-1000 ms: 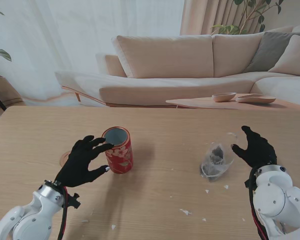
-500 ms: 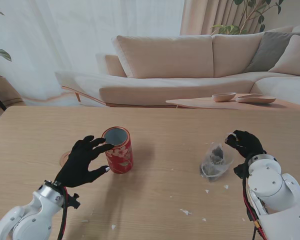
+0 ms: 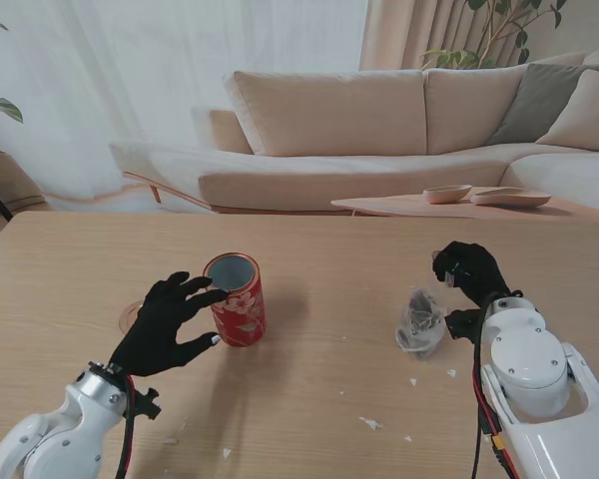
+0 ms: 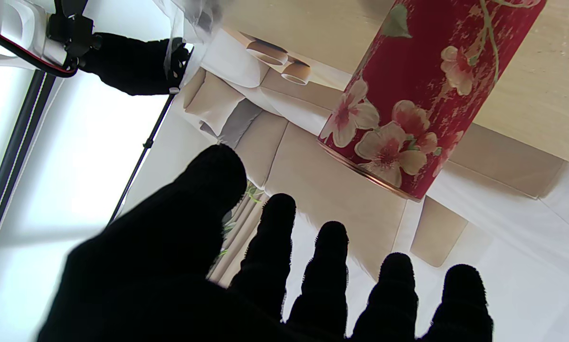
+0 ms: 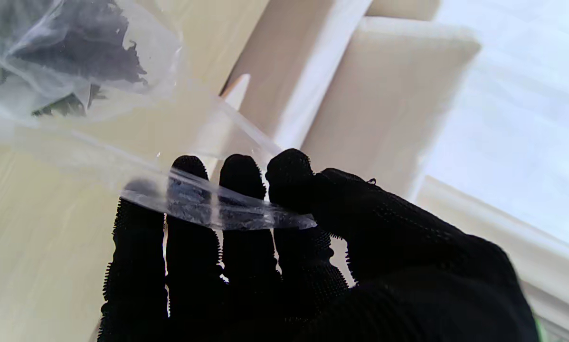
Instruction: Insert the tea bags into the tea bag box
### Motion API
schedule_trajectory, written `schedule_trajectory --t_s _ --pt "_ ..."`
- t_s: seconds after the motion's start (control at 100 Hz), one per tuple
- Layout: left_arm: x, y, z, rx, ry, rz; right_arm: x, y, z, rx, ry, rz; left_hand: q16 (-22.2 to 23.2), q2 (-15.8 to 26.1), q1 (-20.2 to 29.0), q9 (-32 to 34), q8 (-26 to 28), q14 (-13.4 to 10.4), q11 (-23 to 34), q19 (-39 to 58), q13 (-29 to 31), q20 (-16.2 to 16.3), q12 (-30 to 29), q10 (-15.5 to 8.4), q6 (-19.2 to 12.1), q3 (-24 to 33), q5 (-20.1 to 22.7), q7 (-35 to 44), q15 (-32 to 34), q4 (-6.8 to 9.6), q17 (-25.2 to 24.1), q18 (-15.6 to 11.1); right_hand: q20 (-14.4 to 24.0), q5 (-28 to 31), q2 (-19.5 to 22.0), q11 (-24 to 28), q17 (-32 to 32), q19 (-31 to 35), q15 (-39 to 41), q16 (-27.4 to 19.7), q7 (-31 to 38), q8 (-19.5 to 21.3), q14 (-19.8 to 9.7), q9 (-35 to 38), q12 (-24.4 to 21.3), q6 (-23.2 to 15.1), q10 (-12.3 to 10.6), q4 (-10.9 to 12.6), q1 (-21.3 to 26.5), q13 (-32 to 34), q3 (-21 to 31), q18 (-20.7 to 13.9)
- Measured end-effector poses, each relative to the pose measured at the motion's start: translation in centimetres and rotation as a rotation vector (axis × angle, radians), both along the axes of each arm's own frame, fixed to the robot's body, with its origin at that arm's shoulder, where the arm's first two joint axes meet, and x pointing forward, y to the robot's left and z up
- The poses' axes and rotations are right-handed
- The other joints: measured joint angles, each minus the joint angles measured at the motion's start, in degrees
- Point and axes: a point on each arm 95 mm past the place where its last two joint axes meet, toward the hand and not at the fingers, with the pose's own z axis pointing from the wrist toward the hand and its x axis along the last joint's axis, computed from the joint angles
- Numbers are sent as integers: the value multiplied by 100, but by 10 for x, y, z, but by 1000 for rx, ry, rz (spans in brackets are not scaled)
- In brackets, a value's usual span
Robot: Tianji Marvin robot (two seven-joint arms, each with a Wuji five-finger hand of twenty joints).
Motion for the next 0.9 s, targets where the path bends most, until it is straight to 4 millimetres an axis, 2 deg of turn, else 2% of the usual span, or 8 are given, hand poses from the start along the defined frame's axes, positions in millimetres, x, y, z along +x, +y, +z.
schedule_trajectory --t_s 0.06,0.17,0.45,0.67,0.77,0.9 --pt "0 -1 0 -5 -1 -7 -1 8 8 0 -17 20 0 0 0 0 0 0 0 0 0 -1 0 0 -1 0 0 0 0 0 0 1 160 -57 151 282 -9 199 298 148 126 304 9 -85 214 45 73 0 10 0 -145 17" --pt "-1 -1 1 -8 3 -18 -3 23 21 14 -41 68 0 0 0 1 0 0 0 0 0 -2 0 0 -1 0 0 0 0 0 0 1 276 -59 266 470 -22 332 494 235 269 509 72 -79 389 173 140 0 66 0 -233 108" --pt "0 -5 4 -15 19 -59 -8 63 47 15 -79 228 0 0 2 59 0 0 0 0 0 -4 0 13 -1 0 0 0 0 0 0 2 334 -57 322 474 77 407 511 239 305 517 76 -65 427 187 167 0 68 197 -282 143" --pt "4 -13 8 -16 30 -99 -8 93 58 5 -99 328 5 0 5 103 0 0 0 0 3 -5 0 23 -1 0 0 0 0 0 0 3 334 38 322 474 203 444 511 239 230 517 117 90 427 174 192 0 68 283 -289 209" --pt "6 -18 11 -16 17 -120 -9 104 60 0 -110 355 383 -65 7 133 15 46 0 6 28 318 68 88 -1 212 0 0 101 0 -8 4 334 40 321 474 218 464 513 239 200 517 130 127 427 172 193 0 68 349 -291 212" --pt "7 -29 13 -3 23 -165 -11 114 61 0 -121 388 1142 -191 10 156 164 148 355 223 129 1034 561 163 0 433 1 122 200 0 -73 8 334 41 321 474 220 465 513 239 196 517 131 128 426 171 193 0 68 349 -292 213"
